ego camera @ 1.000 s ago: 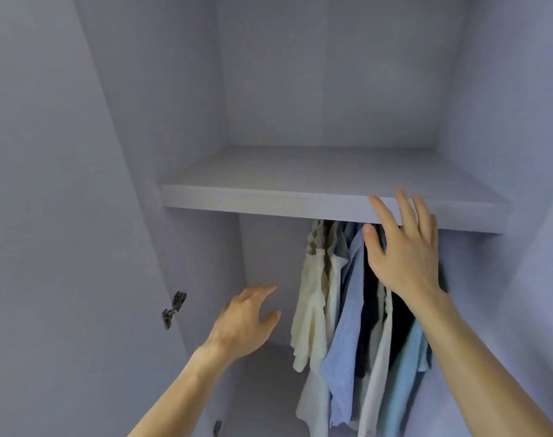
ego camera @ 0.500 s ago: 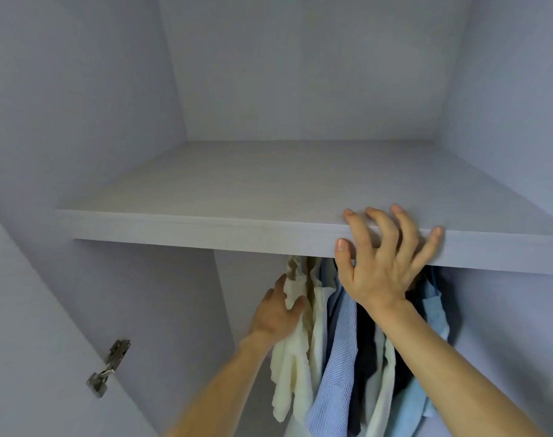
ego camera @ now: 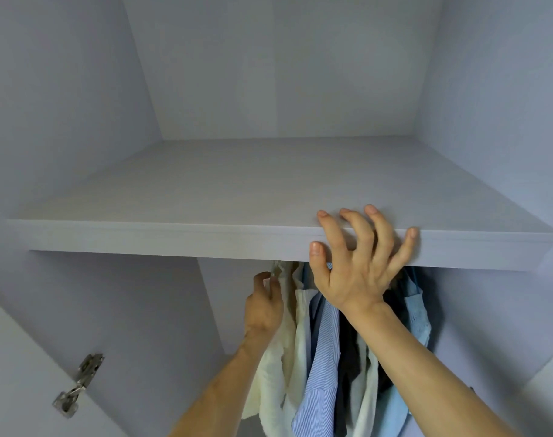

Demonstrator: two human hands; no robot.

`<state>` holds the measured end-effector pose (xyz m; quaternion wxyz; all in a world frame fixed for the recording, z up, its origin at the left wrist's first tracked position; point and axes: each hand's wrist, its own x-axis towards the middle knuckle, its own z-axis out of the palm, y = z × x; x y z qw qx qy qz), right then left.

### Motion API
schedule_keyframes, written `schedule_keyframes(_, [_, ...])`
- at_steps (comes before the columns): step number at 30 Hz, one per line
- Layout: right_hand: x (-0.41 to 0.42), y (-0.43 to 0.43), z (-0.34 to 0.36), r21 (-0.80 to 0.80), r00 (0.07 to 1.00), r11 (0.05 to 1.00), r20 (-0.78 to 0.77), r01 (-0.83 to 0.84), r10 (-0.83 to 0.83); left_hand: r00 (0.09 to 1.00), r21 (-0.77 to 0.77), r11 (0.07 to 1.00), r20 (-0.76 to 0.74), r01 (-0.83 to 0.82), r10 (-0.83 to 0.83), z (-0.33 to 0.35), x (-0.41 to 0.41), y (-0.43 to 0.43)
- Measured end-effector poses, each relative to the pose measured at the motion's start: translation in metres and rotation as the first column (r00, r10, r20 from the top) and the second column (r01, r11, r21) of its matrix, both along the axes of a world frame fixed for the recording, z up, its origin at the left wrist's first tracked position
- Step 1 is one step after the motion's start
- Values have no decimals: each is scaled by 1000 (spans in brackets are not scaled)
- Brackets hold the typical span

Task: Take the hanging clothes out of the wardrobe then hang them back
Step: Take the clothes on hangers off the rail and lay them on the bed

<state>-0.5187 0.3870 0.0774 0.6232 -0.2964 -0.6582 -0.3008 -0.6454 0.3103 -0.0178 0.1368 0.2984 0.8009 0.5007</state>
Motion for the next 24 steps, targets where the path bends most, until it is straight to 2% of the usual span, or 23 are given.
schedule_keyframes(6, [1, 0, -1, -17, 1000, 1000, 8, 7, -7, 982, 146, 977, 130, -153, 135, 17, -14, -22])
schedule_keyframes(12, [5, -4, 2, -57, 999, 998, 43, -10, 12, 964, 195, 946, 109, -260, 243, 29, -26, -49])
schedule_keyframes(18, [8, -15, 4, -160, 993, 985, 87, -67, 82, 968, 155, 956, 32, -250, 248, 31, -28, -88])
schedule_keyframes(21, [7, -36, -9, -240, 973, 958, 131, -156, 191, 958, 68, 956, 15, -286, 285, 16, -28, -119])
schedule_keyframes(24, [0, -72, -54, -379, 886, 872, 217, -310, 410, 952, -5, 952, 16, -307, 307, -9, -24, -157])
